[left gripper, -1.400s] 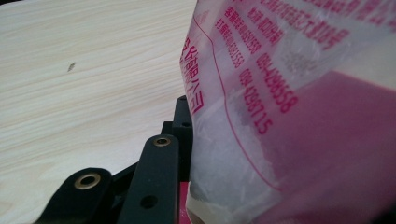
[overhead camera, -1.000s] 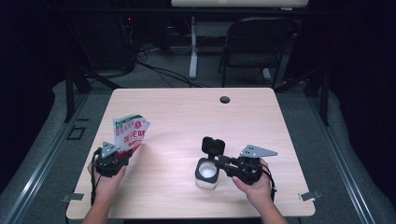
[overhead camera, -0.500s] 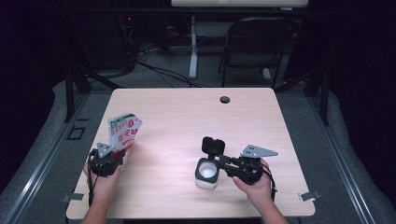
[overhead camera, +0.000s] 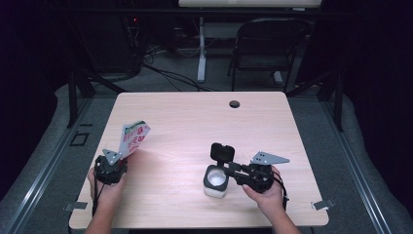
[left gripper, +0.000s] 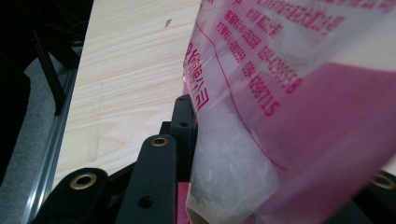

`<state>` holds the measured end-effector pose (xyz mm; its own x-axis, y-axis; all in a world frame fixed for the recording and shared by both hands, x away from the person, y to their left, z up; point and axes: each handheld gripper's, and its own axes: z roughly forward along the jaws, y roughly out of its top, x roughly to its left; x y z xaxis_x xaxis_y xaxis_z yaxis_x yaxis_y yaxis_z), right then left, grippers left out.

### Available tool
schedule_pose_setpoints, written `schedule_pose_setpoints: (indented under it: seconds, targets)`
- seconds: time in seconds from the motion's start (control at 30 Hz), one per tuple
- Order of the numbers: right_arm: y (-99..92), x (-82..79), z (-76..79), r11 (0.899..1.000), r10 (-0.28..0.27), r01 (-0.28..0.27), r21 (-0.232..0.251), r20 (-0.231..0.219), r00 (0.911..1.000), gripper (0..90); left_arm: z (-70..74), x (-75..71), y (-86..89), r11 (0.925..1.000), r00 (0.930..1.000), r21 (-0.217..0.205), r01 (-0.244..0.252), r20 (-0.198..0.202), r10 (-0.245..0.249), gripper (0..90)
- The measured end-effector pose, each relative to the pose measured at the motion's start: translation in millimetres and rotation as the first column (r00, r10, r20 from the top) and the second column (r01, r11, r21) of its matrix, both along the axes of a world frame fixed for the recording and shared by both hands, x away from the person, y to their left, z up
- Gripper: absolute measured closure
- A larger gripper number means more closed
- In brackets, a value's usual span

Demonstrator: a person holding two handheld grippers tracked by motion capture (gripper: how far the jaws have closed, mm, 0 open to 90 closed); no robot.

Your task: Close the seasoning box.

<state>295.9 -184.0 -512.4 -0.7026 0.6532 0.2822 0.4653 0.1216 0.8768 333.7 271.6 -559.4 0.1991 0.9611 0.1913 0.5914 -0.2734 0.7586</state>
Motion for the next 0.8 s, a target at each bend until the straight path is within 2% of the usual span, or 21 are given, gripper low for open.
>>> schedule_pose_setpoints:
  seconds: [0.17, 0.33, 0.5, 0.57, 0.7, 0.73, 0.8]
  targets:
    - [-0.1, 0.2, -0.2, 1.0, 0.002, -0.002, 0.001, -0.001, 1.0, 67.6, -1.3, 0.6, -6.3, 0.999, 0.9996, 0.037, 0.027, -0.014, -0.026, 72.7]
    - [0.2, 0.0, -0.2, 1.0, 0.0, 0.0, 0.0, -0.002, 1.0, 67.4, -1.7, 1.2, -8.1, 0.9976, 0.9988, 0.055, 0.043, -0.026, -0.041, 71.9]
    - [-0.3, 0.3, -0.3, 1.0, 0.004, -0.004, -0.007, -0.002, 1.0, 67.1, -2.9, 1.3, -9.7, 0.9967, 0.9969, 0.048, 0.066, -0.047, -0.064, 68.0]
    - [-0.6, 0.5, -0.3, 1.0, 0.004, -0.004, -0.005, -0.002, 1.0, 66.9, -3.6, 0.9, -10.5, 0.9965, 0.9961, 0.036, 0.076, -0.049, -0.074, 64.5]
    - [-0.9, 0.5, -0.4, 1.0, 0.0, 0.0, 0.002, -0.001, 1.0, 66.6, -4.6, -0.1, -12.1, 0.9947, 0.9936, 0.023, 0.1, -0.055, -0.099, 52.2]
    - [-0.9, 0.4, -0.4, 1.0, -0.001, 0.001, 0.002, -0.002, 1.0, 66.5, -4.9, -0.2, -12.8, 0.9929, 0.9917, 0.0, 0.119, -0.05, -0.118, 49.5]
    - [-0.8, 0.4, -0.5, 1.0, -0.001, 0.001, 0.003, -0.002, 1.0, 66.3, -5.3, -0.6, -14.3, 0.9896, 0.9886, -0.014, 0.143, -0.046, -0.143, 43.2]
